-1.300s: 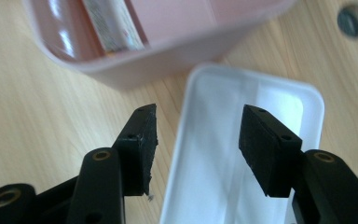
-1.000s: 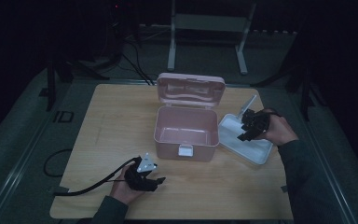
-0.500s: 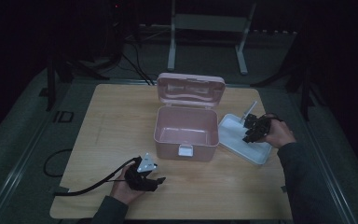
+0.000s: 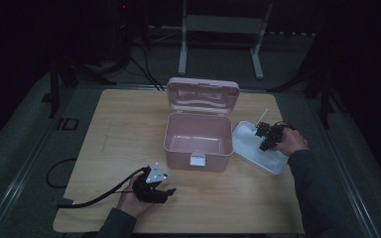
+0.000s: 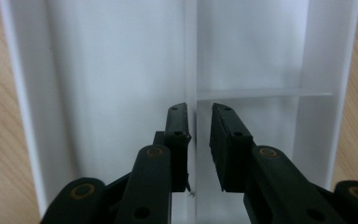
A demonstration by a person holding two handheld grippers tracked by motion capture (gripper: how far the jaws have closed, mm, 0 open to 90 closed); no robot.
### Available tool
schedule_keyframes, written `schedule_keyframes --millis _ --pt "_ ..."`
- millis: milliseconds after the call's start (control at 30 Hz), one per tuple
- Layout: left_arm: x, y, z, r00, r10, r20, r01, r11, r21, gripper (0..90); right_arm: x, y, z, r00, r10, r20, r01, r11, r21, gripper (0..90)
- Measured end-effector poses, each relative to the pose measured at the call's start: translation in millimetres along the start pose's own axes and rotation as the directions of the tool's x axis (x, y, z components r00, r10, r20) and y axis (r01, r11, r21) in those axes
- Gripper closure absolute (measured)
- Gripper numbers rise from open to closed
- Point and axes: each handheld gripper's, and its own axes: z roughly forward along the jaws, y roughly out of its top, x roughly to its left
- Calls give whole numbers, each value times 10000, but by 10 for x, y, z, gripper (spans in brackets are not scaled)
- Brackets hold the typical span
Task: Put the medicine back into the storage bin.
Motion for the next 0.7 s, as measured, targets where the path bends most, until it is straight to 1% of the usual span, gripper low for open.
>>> schedule_keyframes --millis 67,133,200,333,433,500,600,700 --pt "0 0 1 10000 7 -2 -7 10000 3 387 -7 9 28 9999 30 -101 -31 10000 -23 795" --pt "0 0 1 10000 4 -5 -4 10000 1 387 -13 19 61 10000 -11 -82 11 10000 26 820" --pt "0 0 1 10000 9 -2 -9 10000 4 387 -13 24 91 9998 -17 -205 19 9999 111 839" --pt "-1 0 3 10000 -7 7 7 10000 -10 387 -17 35 133 9996 -51 -274 56 9998 188 842" --pt "0 0 0 10000 0 20 0 10000 -17 387 -10 44 161 9995 -81 -318 90 9996 272 860" --pt "-1 0 1 10000 0 16 0 10000 -16 387 -10 51 161 9994 -169 -302 179 9993 324 861" --pt "-2 0 3 10000 -1 14 1 10000 -26 387 -4 61 160 9994 -128 -308 141 9991 410 865" --pt "-2 0 3 10000 -8 11 8 10000 -19 387 8 78 163 9993 -301 -242 313 9982 514 868"
